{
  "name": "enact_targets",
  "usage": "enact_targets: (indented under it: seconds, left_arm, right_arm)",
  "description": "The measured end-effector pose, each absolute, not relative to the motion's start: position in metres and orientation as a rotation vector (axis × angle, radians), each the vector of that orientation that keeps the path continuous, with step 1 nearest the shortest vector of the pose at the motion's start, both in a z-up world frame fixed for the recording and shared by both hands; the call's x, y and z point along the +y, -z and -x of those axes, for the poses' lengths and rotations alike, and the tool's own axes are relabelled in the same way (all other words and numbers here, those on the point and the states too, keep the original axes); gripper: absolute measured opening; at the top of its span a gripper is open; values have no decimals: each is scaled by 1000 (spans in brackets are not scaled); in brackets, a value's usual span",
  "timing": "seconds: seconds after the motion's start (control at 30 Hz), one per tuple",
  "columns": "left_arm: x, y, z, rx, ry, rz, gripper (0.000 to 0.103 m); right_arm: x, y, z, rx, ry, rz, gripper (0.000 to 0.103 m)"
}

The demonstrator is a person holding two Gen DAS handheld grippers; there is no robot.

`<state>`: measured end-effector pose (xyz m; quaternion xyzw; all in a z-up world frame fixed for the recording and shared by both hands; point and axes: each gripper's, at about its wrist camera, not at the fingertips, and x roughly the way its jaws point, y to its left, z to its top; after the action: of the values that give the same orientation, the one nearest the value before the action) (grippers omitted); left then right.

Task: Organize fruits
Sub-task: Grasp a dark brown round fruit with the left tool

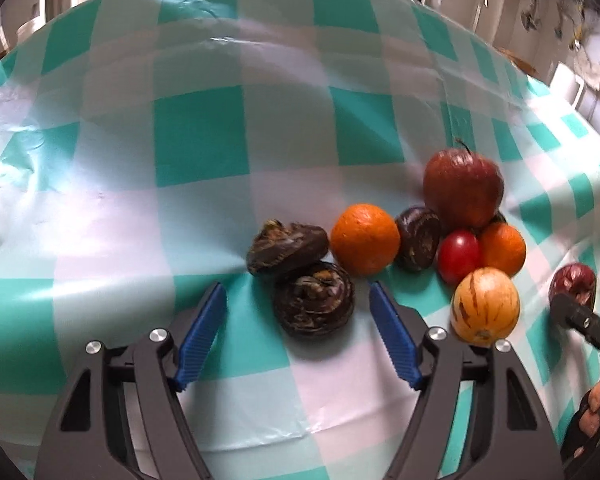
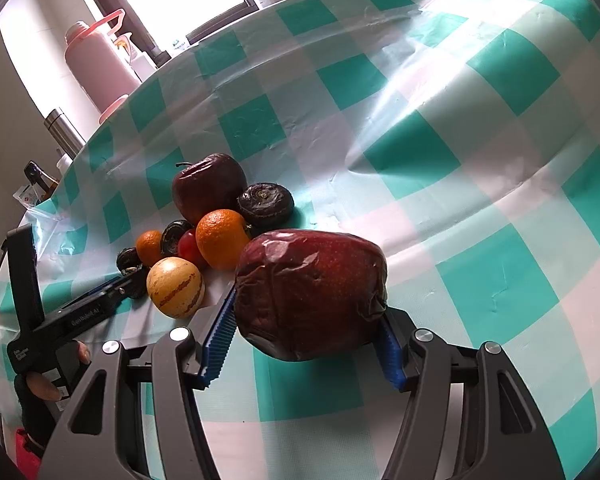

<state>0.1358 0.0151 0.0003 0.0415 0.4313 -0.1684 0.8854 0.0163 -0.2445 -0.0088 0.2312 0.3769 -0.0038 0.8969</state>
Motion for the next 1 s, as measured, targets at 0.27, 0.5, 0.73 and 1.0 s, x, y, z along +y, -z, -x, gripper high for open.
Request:
enact_targets:
  seconds: [0.27, 0.5, 0.73, 1.0]
  left_arm:
    - [8, -1, -134, 884, 381, -54, 42]
    - [9, -17, -91, 812, 348, -89, 42]
    - [-3, -21, -42, 755, 262, -132, 42]
    - [13, -29, -1, 719, 182, -126, 42]
  right_arm:
    - [-244, 9, -16, 780, 9, -480, 61]
    - [-244, 10, -17, 778, 0, -480, 61]
    - [-244, 10, -16, 771, -18, -482, 61]
    - [-245, 6, -3, 757, -51, -507, 61]
